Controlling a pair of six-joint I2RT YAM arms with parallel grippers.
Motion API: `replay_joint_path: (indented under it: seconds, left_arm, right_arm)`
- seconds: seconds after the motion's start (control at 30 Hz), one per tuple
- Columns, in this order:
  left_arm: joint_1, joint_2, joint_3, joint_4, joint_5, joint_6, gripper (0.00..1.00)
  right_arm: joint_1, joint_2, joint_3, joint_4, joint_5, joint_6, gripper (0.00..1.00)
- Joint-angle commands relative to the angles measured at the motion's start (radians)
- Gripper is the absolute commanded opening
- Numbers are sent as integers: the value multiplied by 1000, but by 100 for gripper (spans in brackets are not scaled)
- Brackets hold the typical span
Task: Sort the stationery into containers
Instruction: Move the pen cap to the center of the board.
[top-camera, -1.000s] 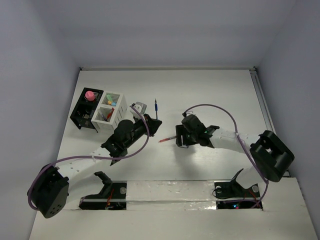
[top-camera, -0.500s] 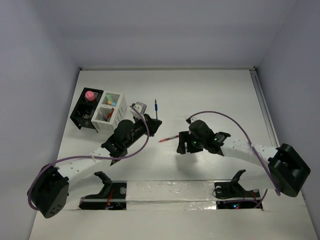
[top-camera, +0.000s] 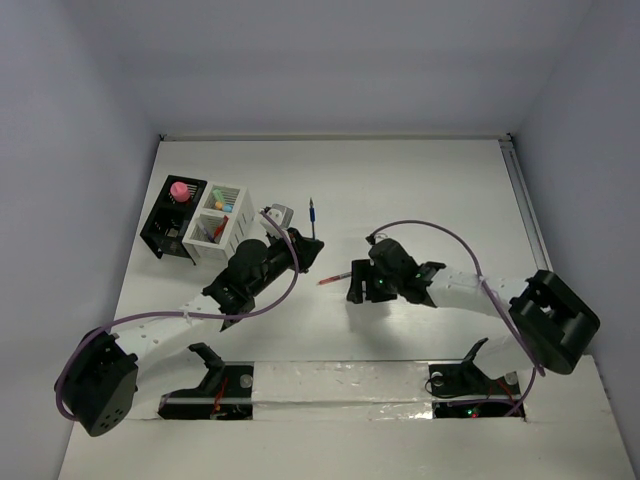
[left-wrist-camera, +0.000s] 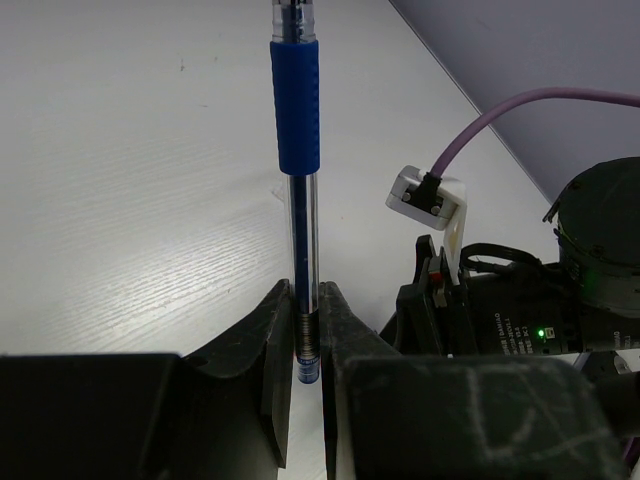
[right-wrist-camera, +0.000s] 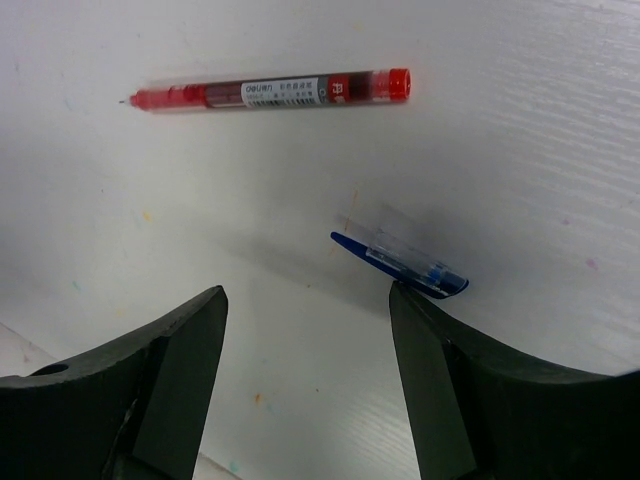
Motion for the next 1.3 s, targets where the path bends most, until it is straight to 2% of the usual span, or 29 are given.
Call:
replay_joint_path:
  seconds: [0.0,0.13,0.3,0.47,0.6,0.8,0.97,1.0,1.27]
  left_arm:
    - [2,-9,-9,45,1,14,0]
    - [2,-6,-9,45,-1,14,0]
    - [2,-6,-9,46,1,14,0]
    - [2,1,-9,49,5,12,0]
    - [2,3,-9,49,2,12,0]
    - [2,3,-7,46,-2,15,0]
    - [2,0,-9,43,-5,17,0]
    - [2,0,-9,42,-7,17,0]
    - [2,0,-7,42,-10,18,0]
  right_arm:
    - [-12,38,8,-20,87,-6,72]
    - [-12,64,57,-101,157,-36,72]
    - [-12,55,71,-170,170,-52,73]
    - [-32,51,46,-135,189,-49,74]
    - [-44,74,46,-41,160,-60,73]
    - [-64,145,97,11,124,-85,68]
    - [-64,212,155,-10,119,-112,61]
    - [-64,217,160,-29,120,-112,55]
    - [-64,162,166,-136,153,-141,53]
